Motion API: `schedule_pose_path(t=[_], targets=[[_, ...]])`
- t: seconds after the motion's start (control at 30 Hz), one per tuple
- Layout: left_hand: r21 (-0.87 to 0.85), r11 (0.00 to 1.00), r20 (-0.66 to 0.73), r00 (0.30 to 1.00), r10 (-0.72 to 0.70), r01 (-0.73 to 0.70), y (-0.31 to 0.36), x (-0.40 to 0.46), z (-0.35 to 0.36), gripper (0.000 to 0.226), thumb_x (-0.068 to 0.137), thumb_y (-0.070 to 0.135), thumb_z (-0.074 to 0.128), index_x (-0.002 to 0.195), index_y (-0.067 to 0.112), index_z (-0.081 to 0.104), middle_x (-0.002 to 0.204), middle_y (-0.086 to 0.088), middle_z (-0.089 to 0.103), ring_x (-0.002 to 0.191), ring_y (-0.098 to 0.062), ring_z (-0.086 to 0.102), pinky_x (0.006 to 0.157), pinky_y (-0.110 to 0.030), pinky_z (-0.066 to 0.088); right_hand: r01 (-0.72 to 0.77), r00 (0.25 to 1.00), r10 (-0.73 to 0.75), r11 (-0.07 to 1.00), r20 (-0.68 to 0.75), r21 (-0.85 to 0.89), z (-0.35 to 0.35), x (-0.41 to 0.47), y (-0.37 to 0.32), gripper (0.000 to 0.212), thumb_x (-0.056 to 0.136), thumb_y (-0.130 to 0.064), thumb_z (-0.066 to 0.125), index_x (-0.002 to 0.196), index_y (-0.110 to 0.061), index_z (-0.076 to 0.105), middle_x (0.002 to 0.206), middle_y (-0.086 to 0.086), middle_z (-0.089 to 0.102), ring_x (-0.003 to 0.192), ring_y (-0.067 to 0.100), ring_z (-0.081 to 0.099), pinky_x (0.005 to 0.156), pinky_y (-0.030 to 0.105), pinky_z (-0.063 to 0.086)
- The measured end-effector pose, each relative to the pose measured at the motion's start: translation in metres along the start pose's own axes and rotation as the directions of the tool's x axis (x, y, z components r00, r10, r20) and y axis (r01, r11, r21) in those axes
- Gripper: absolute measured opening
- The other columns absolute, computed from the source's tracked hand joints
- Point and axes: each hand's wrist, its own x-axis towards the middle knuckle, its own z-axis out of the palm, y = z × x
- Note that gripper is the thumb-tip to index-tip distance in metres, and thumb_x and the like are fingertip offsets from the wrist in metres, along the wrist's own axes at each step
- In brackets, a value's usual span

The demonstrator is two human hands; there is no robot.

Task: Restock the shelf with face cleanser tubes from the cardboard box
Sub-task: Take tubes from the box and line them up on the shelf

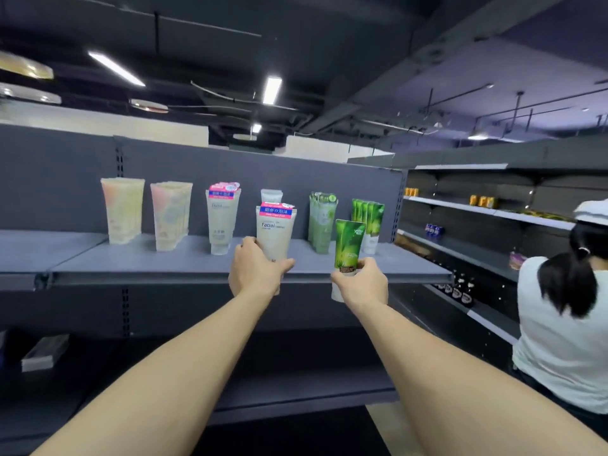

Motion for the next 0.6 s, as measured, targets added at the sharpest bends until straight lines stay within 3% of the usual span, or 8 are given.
schedule_pose_path(t=[0.17,0.3,0.4,0.6], targets=[[0.007,0.999,-0.023,0.999,0.039,-0.039,0.007,0.015,0.006,0.066,0.067,0.05,0.083,0.112,0.017,0.048,0.109,0.001,0.056,0.095,-0.022,0.059,0.068,-0.036,0.047,-0.005,1.0,0.005,1.0,-0.012,-0.008,-0.011,0.027,-0.004,0.03,0.083,-0.031,0.07,0.106,-0.02,0.053,0.092,0.0,0.062,0.08,0.023,0.058,0.064,0.029,0.042],[0.005,0.999,-0.049,0.998,0.04,-0.039,0.012,0.032,0.026,0.067,0.069,0.051,0.082,0.116,0.017,0.049,0.113,-0.002,0.057,0.098,-0.025,0.06,0.073,-0.038,0.049,-0.018,1.0,0.018,1.0,-0.004,0.005,-0.017,0.054,0.008,0.03,0.084,-0.028,0.068,0.108,-0.018,0.054,0.091,0.0,0.063,0.078,0.021,0.058,0.054,0.026,0.039],[0.009,1.0,-0.072,0.997,0.017,-0.017,0.024,0.042,0.048,0.07,0.069,0.049,0.082,0.121,0.016,0.049,0.114,-0.003,0.055,0.1,-0.027,0.059,0.073,-0.037,0.047,-0.035,0.999,0.036,0.999,-0.014,0.016,-0.023,0.084,0.019,0.027,0.084,-0.028,0.068,0.105,-0.018,0.053,0.092,0.001,0.064,0.08,0.023,0.059,0.065,0.028,0.042],[0.031,0.999,-0.109,0.994,0.031,-0.028,0.061,0.058,0.106,0.07,0.07,0.046,0.083,0.121,0.012,0.05,0.119,-0.006,0.055,0.107,-0.029,0.057,0.079,-0.039,0.045,0.007,1.0,-0.008,0.999,0.018,0.031,-0.03,0.156,0.038,0.027,0.085,-0.03,0.068,0.104,-0.019,0.052,0.092,0.0,0.062,0.081,0.023,0.057,0.068,0.029,0.042]])
